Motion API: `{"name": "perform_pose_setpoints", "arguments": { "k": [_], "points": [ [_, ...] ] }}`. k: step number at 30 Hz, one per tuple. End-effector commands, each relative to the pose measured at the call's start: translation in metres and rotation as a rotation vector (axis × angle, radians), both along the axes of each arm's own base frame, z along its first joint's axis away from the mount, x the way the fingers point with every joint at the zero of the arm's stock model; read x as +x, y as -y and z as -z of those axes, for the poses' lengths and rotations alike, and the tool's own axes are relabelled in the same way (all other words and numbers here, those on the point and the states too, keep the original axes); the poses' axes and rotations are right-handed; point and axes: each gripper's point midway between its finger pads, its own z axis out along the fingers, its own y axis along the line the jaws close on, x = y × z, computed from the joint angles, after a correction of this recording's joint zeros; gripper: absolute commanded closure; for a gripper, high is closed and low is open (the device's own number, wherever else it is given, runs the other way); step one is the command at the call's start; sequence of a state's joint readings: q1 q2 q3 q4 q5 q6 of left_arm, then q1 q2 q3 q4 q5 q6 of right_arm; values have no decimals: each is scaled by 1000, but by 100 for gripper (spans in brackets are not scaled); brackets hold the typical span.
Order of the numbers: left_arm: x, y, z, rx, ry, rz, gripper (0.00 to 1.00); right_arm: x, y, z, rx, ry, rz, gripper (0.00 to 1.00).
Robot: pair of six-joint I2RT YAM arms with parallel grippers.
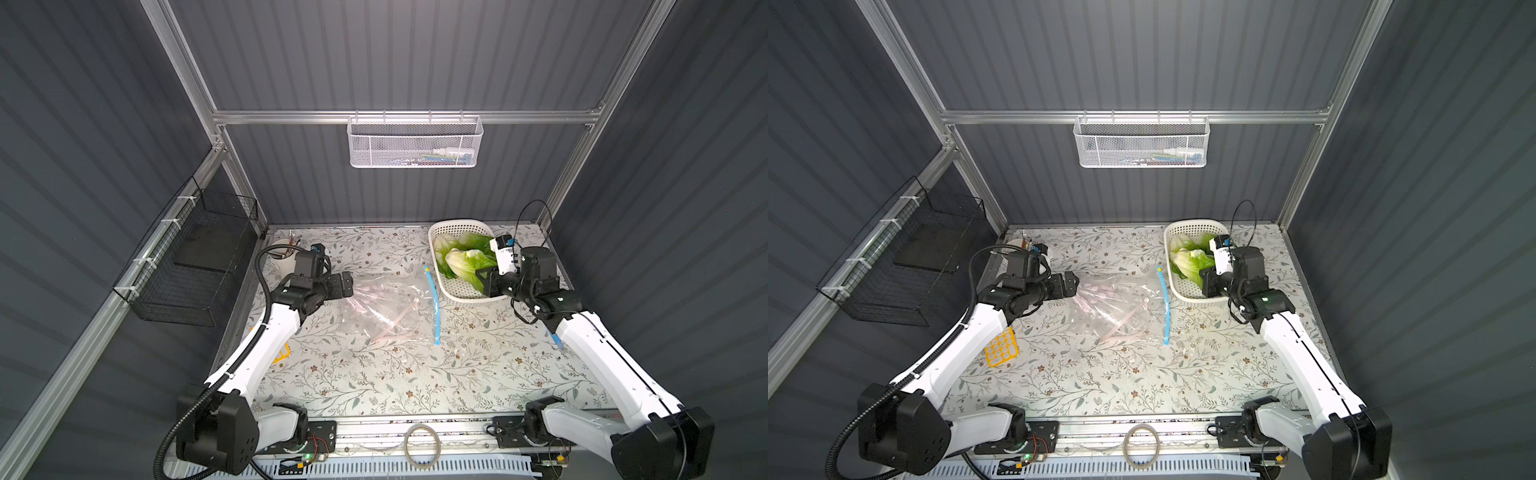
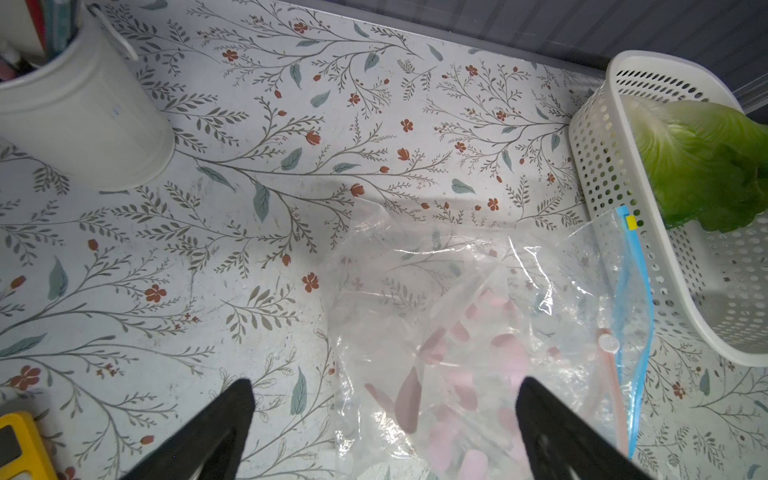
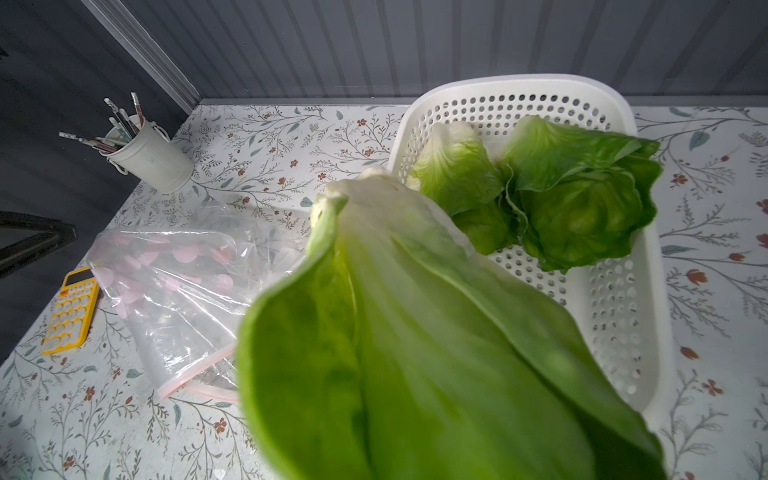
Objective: Open the zip-top bag and take out the chinese cabbages
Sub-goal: Place the Chinese cabbage in the basket.
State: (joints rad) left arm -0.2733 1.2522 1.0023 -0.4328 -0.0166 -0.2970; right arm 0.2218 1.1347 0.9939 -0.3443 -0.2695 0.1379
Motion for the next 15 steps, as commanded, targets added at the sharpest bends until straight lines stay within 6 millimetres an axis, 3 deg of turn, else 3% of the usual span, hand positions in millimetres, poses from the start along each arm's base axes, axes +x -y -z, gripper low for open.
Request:
{"name": "perform_pose_setpoints", "arguments": {
  "k": [1,15],
  "points": [
    [0,-7,-16,33,36,-9,0,2,-7,-15,56,4,-58,100],
    [-1,-9,-13,44,31,-10,0,25,5,-16,110,-84,-99,100]
  ]
}}
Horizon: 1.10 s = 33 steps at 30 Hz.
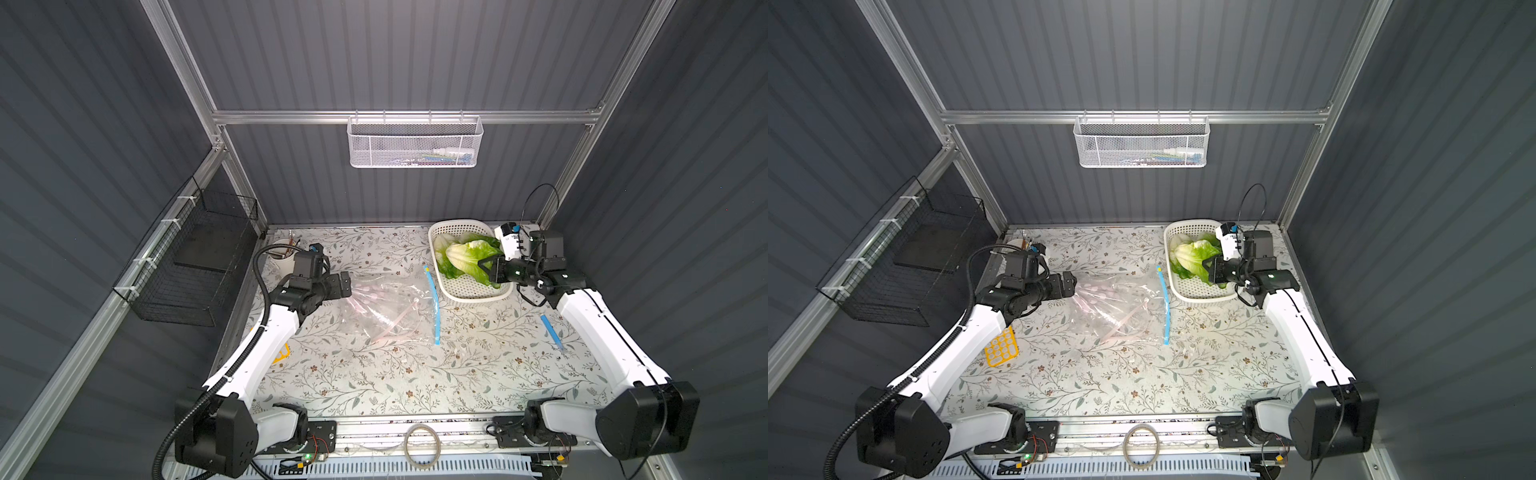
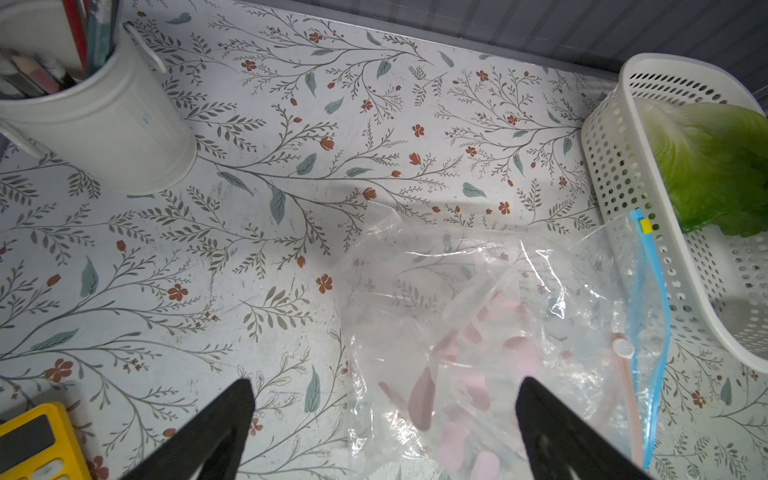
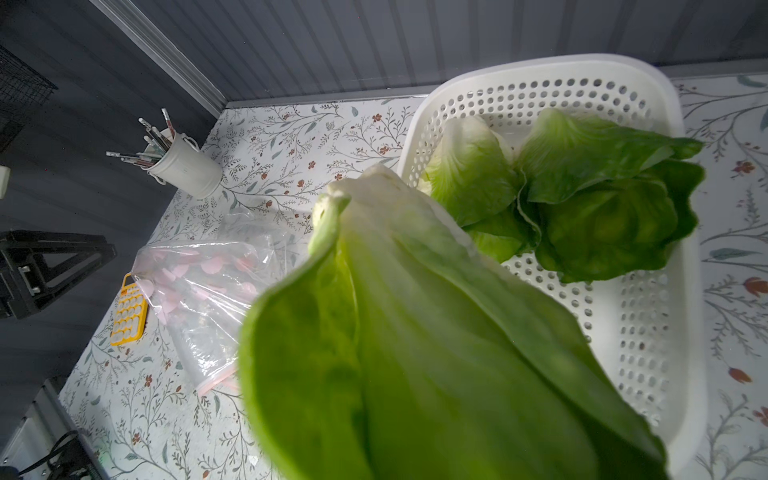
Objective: Open the zip-top bag and take out the chinese cabbages
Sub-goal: Place the Chinese cabbage in the basket.
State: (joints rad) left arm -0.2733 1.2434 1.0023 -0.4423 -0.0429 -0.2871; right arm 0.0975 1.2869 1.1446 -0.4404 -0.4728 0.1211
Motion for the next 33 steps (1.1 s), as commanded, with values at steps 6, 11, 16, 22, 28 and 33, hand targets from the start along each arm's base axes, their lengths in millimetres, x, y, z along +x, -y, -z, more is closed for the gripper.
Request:
{"name": "perform_pose_setpoints", "arguments": {
  "k": [6,11,16,22,28,33],
  "points": [
    [0,-3,-11,19,21,9,0,10,-3,-13,64,-8,-91,100],
    [0,-3,-9,21,18,7,0,20,8,-6,72,-32,-71,100],
    [0,-3,-6,23,10,7,0,28,12,1,109,-63,-74,100],
    [0,-4,-3,28,4,7,0,34,12,13,171,-111,-105,100],
    [1,-5,-1,34,-4,3,0,41,16,29,192,-155,-107,100],
    [1,-4,-1,33,-2,3,0,46,18,45,215,-194,-107,100]
  ]
}}
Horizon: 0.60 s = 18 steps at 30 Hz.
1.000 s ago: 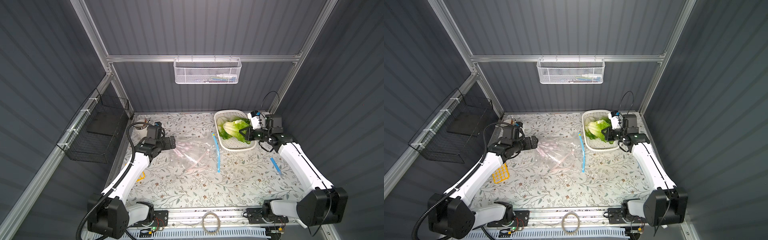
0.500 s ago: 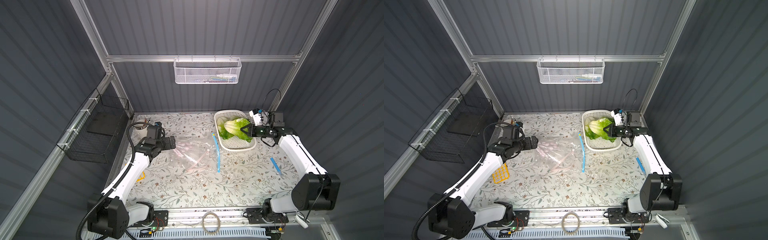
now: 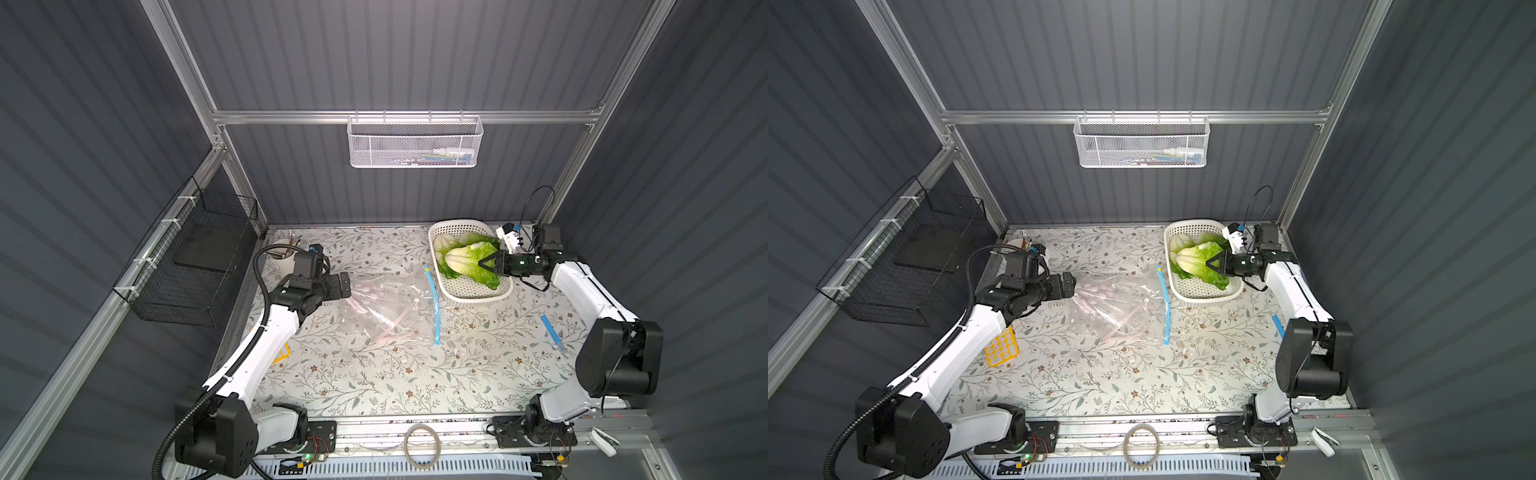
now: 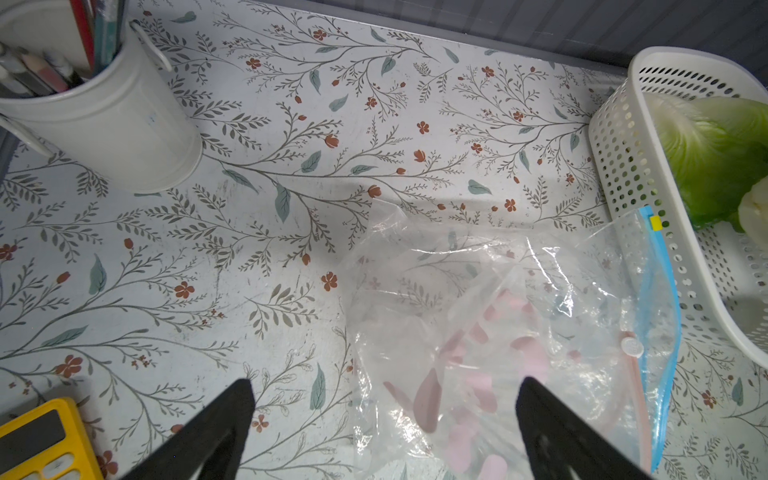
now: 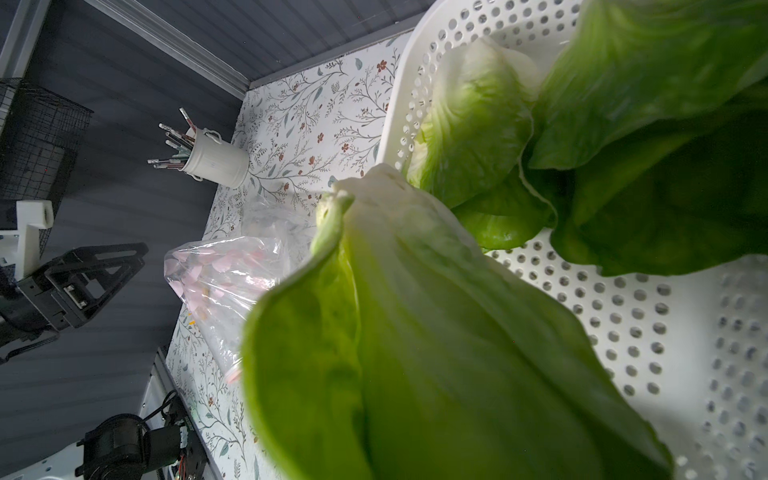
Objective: Open the zip-top bag and take out the chinese cabbages
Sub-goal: Place the Chinese cabbage in the basket.
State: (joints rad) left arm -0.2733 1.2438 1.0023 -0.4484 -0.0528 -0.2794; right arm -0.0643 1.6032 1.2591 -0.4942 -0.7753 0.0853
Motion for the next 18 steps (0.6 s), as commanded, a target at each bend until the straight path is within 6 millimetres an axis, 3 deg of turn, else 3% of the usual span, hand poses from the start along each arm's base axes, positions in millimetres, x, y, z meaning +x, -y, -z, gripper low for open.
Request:
{"name": "perform_pose_setpoints", "arguments": {
  "k": [1,18],
  "points": [
    [1,-2,-2,20,1,7,0,8,-1,-8,33,32,-28,100],
    [1,-1,0,20,-3,14,0,5,-1,45,44,-124,-56,100]
  ]
}}
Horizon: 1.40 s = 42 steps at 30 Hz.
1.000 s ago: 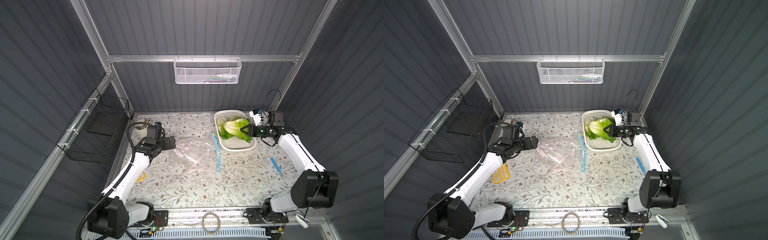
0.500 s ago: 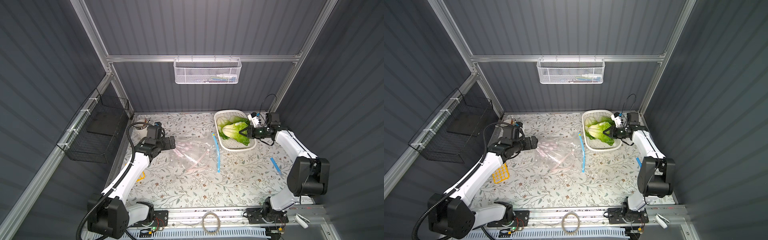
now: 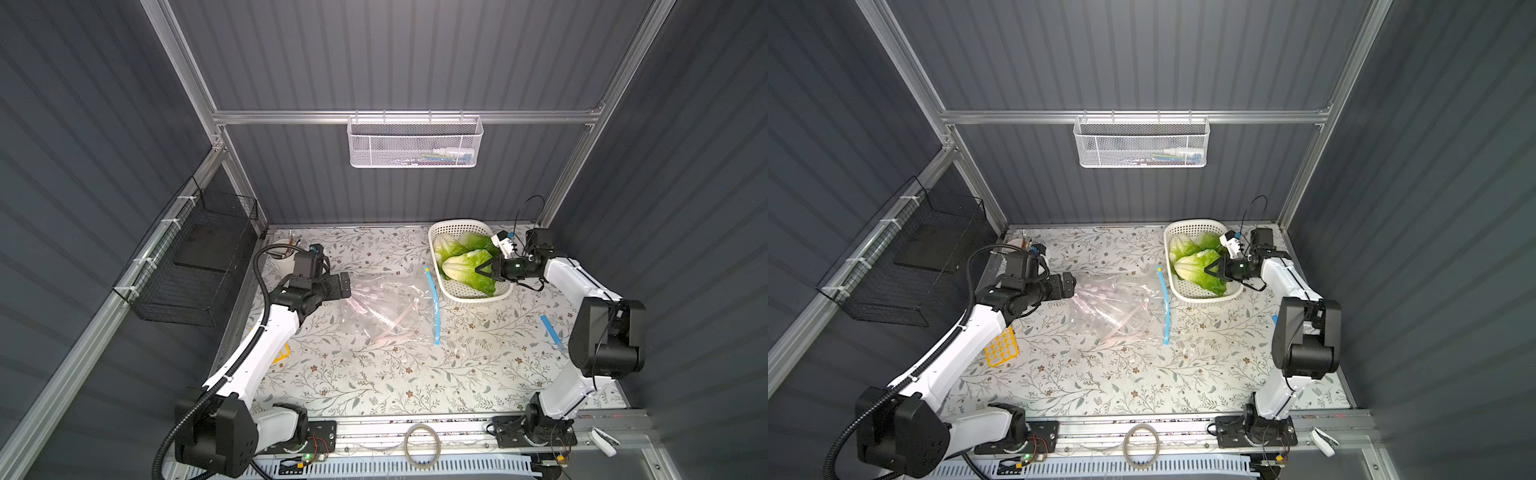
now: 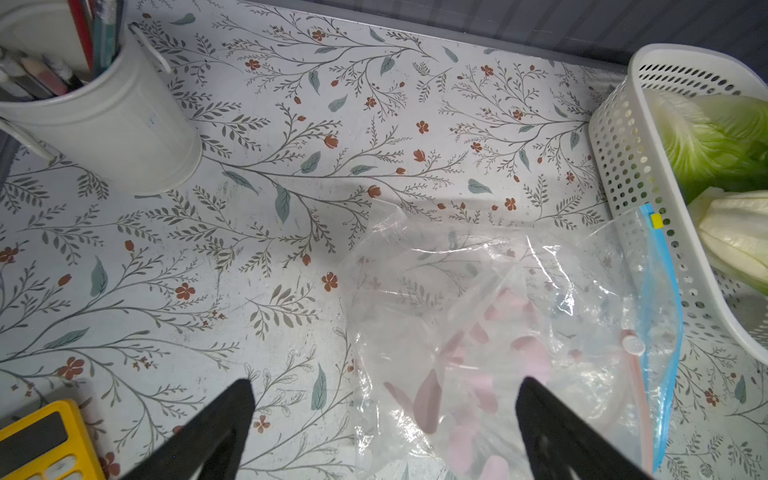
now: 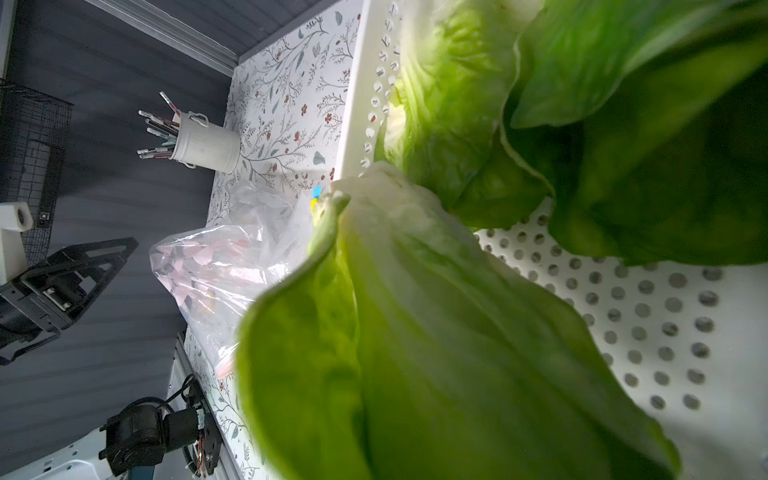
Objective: Open the zip-top bag and take out the chinese cabbages
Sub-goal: Place the Chinese cabbage in the basket.
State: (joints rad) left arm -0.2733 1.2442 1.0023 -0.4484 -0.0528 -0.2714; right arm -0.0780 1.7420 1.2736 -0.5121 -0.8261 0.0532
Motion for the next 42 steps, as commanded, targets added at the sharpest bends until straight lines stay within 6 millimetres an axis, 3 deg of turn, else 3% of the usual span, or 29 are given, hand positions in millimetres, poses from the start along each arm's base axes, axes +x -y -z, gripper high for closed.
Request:
{"name": "perform_pose_setpoints", "arguments": {
  "k": [1,13,22,42],
  "points": [
    [1,-1,-1,14,-4,8,0,-1,0,4,-2,-15,-21,99],
    [1,-1,-1,14,-4,13,0,0,16,36,-111,-105,32,83],
    [0,-1,-3,14,2,13,0,6,22,39,-139,-116,75,66],
    [0,-1,-2,15,1,12,0,15,62,41,-349,-91,243,51]
  ]
}}
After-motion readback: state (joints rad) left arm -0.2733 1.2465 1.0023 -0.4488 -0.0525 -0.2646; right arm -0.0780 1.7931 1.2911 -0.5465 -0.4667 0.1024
